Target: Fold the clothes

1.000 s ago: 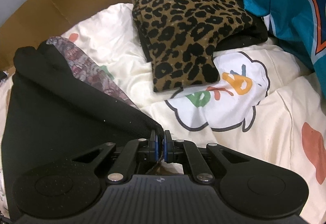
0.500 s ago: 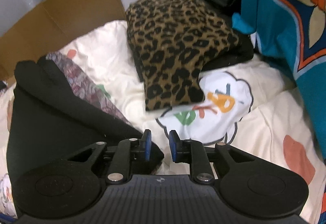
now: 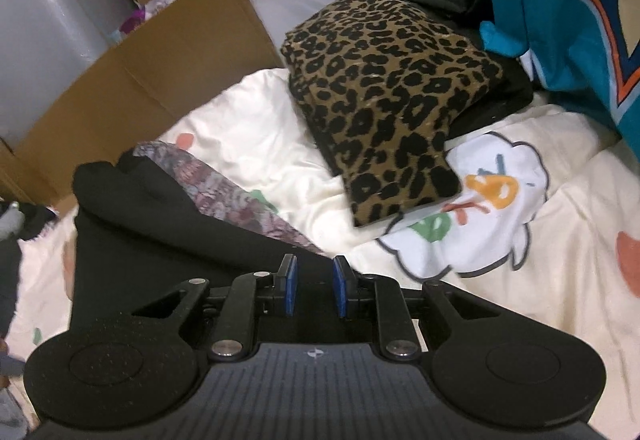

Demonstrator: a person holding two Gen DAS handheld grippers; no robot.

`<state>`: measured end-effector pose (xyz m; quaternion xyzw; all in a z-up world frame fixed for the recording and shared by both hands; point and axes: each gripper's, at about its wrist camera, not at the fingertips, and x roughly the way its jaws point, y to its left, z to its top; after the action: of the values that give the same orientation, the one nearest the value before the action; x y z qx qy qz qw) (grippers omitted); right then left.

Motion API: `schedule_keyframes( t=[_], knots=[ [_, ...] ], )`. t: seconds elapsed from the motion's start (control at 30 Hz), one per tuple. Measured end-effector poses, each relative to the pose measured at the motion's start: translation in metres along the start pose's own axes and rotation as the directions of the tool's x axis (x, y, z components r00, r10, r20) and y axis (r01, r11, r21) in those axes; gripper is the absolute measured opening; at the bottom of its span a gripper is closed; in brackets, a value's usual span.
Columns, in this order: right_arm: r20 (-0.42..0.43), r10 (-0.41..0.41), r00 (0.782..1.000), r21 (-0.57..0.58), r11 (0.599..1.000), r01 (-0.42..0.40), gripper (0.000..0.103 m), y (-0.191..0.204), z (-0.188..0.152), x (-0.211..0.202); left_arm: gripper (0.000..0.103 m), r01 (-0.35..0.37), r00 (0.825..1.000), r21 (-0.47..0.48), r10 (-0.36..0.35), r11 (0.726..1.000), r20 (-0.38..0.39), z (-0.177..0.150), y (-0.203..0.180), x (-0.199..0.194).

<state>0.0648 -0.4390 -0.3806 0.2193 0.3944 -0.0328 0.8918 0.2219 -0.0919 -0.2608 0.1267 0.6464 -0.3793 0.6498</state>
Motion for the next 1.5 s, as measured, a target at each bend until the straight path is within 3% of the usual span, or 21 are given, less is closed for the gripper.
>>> schedule_keyframes(
  t=[0.17,0.27,0.43,0.7,0.93,1.13,1.3,1.4,1.5],
  knots=[
    [-0.015,0.038,0.999,-0.031,0.999,-0.039,0.02,0.009,0.002,0.002,0.051,-0.14,0.99,-0.027,0.14,0.99,-0.022,0.035,-0.014,-0.018],
    [-0.029,0.094,0.995,-0.032,0.995,-0.095,0.02,0.012,0.004,0.006,0.053,-0.195,0.981,-0.103,0.191,0.975,-0.044,0.056,-0.014,-0.028],
    [-0.015,0.146,0.989,-0.03,0.989,-0.147,0.02,0.015,0.017,0.01,0.054,-0.244,0.968,-0.099,0.248,0.965,0.03,0.095,-0.023,-0.034],
    [0.033,0.15,0.988,-0.008,0.989,-0.15,0.02,0.024,0.028,0.033,0.054,-0.214,0.964,-0.01,0.213,0.977,0.157,0.179,-0.058,-0.02],
    [0.036,0.183,0.982,-0.056,0.982,-0.181,0.02,0.037,0.036,0.056,0.052,-0.206,0.963,0.03,0.197,0.978,0.183,0.232,-0.068,0.029],
    [0.019,0.208,0.978,-0.132,0.97,-0.204,0.02,0.053,0.041,0.072,0.05,-0.216,0.961,0.026,0.208,0.976,0.18,0.255,-0.065,0.062],
    [0.002,0.219,0.976,-0.159,0.963,-0.216,0.02,0.062,0.039,0.085,0.043,-0.241,0.956,-0.004,0.238,0.971,0.17,0.264,-0.06,0.083],
    [-0.002,0.241,0.97,-0.16,0.958,-0.239,0.02,0.07,0.038,0.095,0.033,-0.239,0.958,-0.029,0.24,0.971,0.156,0.273,-0.06,0.093],
    [-0.013,0.26,0.966,-0.184,0.948,-0.258,0.02,0.08,0.038,0.105,0.031,-0.258,0.958,-0.039,0.261,0.965,0.121,0.277,-0.061,0.107]
  ],
)
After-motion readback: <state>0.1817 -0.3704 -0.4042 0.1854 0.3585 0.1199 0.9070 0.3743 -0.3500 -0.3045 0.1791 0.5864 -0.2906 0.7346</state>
